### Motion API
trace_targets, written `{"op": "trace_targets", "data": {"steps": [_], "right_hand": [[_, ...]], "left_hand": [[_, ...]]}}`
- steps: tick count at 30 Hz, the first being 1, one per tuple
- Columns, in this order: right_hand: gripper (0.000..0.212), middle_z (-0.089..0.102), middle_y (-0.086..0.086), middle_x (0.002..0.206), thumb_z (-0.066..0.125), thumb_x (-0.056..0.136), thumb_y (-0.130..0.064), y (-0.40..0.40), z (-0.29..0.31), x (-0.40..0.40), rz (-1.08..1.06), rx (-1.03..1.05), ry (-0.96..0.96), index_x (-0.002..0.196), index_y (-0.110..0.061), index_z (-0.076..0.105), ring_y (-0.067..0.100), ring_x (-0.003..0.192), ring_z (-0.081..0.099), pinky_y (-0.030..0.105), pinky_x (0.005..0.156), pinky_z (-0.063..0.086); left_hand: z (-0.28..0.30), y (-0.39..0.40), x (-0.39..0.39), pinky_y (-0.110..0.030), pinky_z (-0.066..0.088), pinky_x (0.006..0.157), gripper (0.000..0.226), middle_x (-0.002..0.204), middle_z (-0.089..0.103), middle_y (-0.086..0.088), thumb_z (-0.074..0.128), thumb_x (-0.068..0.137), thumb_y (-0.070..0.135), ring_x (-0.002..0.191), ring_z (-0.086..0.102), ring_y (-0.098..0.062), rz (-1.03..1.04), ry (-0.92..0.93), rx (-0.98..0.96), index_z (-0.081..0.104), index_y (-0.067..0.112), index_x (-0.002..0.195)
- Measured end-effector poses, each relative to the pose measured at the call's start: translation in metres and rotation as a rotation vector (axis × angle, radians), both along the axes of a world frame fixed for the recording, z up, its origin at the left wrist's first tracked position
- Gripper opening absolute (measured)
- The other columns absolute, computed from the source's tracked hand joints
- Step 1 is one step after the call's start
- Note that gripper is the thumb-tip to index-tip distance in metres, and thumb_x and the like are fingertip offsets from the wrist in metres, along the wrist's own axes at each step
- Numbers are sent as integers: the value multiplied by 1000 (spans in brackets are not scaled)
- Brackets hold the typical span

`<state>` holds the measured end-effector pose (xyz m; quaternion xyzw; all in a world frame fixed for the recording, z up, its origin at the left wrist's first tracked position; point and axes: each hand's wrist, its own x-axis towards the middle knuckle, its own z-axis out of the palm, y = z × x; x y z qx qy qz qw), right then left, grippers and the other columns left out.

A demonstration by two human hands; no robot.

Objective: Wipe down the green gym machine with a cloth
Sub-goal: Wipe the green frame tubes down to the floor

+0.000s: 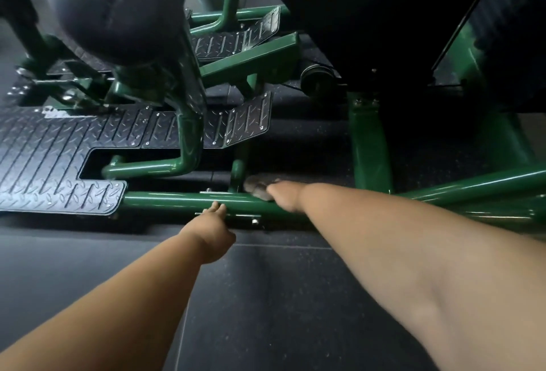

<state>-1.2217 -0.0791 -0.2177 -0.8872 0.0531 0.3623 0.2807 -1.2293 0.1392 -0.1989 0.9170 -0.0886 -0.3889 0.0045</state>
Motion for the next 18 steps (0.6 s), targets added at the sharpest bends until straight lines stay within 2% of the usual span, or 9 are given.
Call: {"op": "trace_targets", "data": {"steps": [2, 5, 7, 9, 11, 13, 15, 16, 18], "right_hand": [[35, 57, 22, 144, 41, 109, -14, 22, 2, 2, -6, 39, 9, 138, -3, 57, 36, 125, 59, 30, 89, 38], [39, 61, 16, 140, 44, 106, -25, 12, -3, -1, -42, 44, -34, 140, -14, 58, 33, 117, 62, 32, 89, 44], [39, 65, 13, 134, 43, 102, -29, -4, -6, -7, -68, -10, -39, 135, -20, 62, 32, 111, 63, 35, 93, 49], [37, 68, 9, 126, 44, 100, -27, -19, -5, -14, -88, -32, -54, 132, -22, 63, 30, 107, 64, 35, 92, 50], [31, 69, 5, 111, 47, 100, -23, -26, -1, -19, -188, 25, -88, 125, -25, 65, 30, 100, 65, 34, 82, 50], [26, 72, 6, 103, 53, 99, -19, -25, 8, -19, -421, 228, -144, 121, -26, 66, 32, 96, 67, 38, 80, 53], [27, 71, 15, 102, 52, 100, -10, -15, 26, -22, -631, 500, -155, 122, -21, 64, 33, 89, 67, 42, 78, 55], [30, 71, 17, 103, 50, 100, -3, -9, 34, -23, -725, 647, -146, 119, -21, 64, 33, 90, 68, 43, 80, 57], [37, 73, 20, 116, 49, 99, 6, 3, 51, -26, -818, 879, -123, 119, -18, 68, 36, 105, 70, 50, 97, 58]], "left_hand": [[0, -6, 2, -41, 23, 129, 80, 177, 4, -6, 55, 103, 30, 161, 16, -29, 15, -14, -32, 13, 13, 168], [1, -9, 2, -40, 27, 126, 73, 175, 17, -9, 56, 103, 34, 158, 26, -30, 31, -45, -42, 23, 11, 165], [2, -8, 1, -40, 28, 125, 73, 176, 12, -7, 54, 104, 35, 157, 27, -31, 50, -29, -42, 23, 13, 166], [4, -7, -1, -38, 29, 125, 68, 176, 10, -7, 50, 107, 34, 158, 25, -31, 91, -12, -71, 25, 13, 166], [8, -11, -3, -39, 35, 121, 56, 170, 31, -13, 47, 110, 34, 152, 38, -32, 205, -16, -173, 37, 13, 161], [13, -18, -3, -40, 43, 115, 49, 155, 54, -13, 47, 111, 39, 141, 52, -34, 471, -20, -400, 51, 13, 153], [24, -31, -2, -43, 44, 111, 57, 150, 58, -8, 49, 107, 54, 138, 54, -33, 818, 82, -639, 54, 17, 150], [31, -38, -1, -46, 46, 108, 61, 147, 59, -4, 49, 104, 63, 136, 55, -31, 951, 154, -722, 55, 23, 149], [46, -50, -1, -44, 52, 91, 54, 129, 68, -1, 47, 101, 69, 120, 63, -29, 1090, 304, -875, 63, 31, 135]]}}
